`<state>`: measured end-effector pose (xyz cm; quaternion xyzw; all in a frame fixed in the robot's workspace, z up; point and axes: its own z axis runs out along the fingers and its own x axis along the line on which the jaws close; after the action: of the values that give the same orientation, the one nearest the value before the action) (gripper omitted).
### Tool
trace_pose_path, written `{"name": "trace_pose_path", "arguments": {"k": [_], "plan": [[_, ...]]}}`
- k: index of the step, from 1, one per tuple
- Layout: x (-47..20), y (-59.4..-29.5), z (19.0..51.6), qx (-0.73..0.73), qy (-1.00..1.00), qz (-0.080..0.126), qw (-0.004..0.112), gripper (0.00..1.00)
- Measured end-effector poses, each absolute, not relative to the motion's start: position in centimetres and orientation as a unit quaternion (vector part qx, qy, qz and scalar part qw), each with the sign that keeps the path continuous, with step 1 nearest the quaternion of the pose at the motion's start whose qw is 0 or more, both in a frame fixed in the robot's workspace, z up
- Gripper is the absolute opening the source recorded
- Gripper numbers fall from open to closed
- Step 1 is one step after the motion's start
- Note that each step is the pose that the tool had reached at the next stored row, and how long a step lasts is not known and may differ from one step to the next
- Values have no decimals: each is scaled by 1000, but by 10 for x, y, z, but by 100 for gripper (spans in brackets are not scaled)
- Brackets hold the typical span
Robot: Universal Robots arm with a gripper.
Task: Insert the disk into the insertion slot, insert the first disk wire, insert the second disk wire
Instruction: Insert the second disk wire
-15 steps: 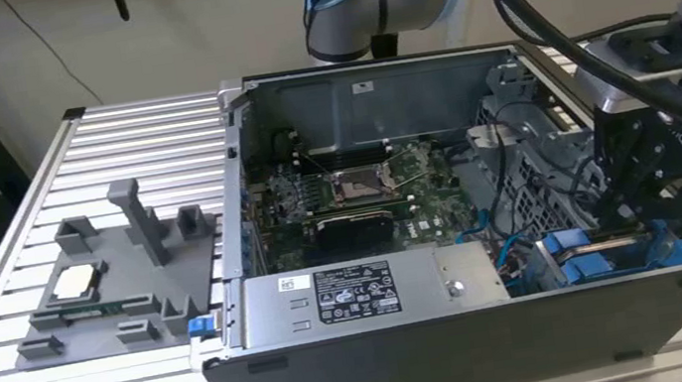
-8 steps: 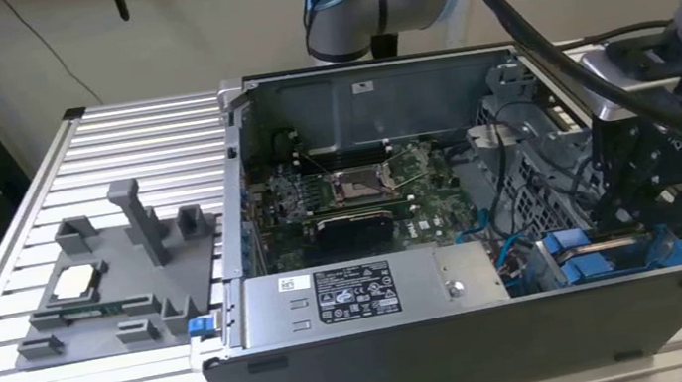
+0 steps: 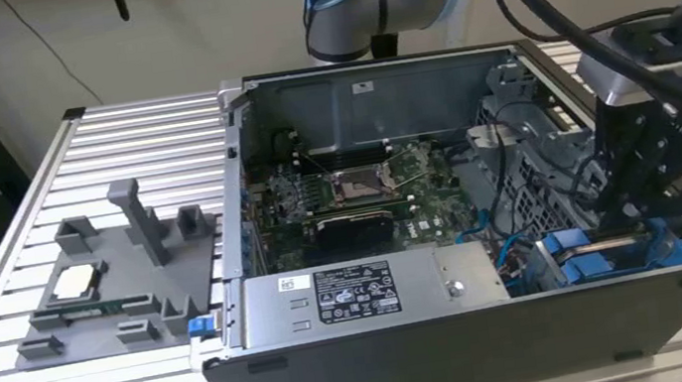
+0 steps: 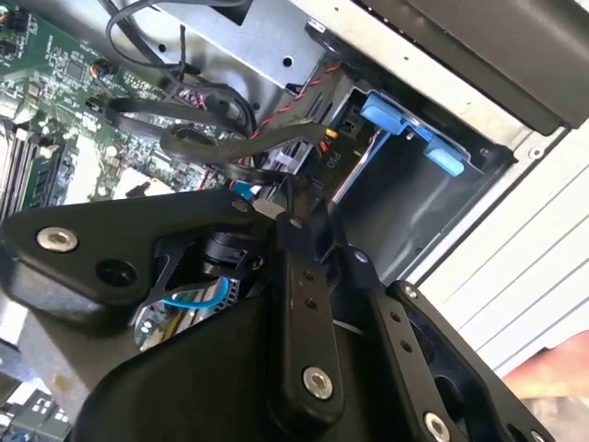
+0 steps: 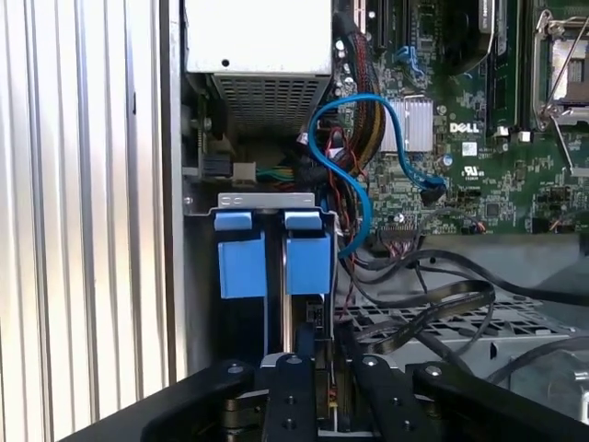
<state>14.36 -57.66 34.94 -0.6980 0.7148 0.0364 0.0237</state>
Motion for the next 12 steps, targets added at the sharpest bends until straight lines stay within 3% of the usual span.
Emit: {"name": "trace_pose_path", "arguments": {"k": [12], "plan": [[144, -577, 374, -698, 715, 35, 23, 24]]}}
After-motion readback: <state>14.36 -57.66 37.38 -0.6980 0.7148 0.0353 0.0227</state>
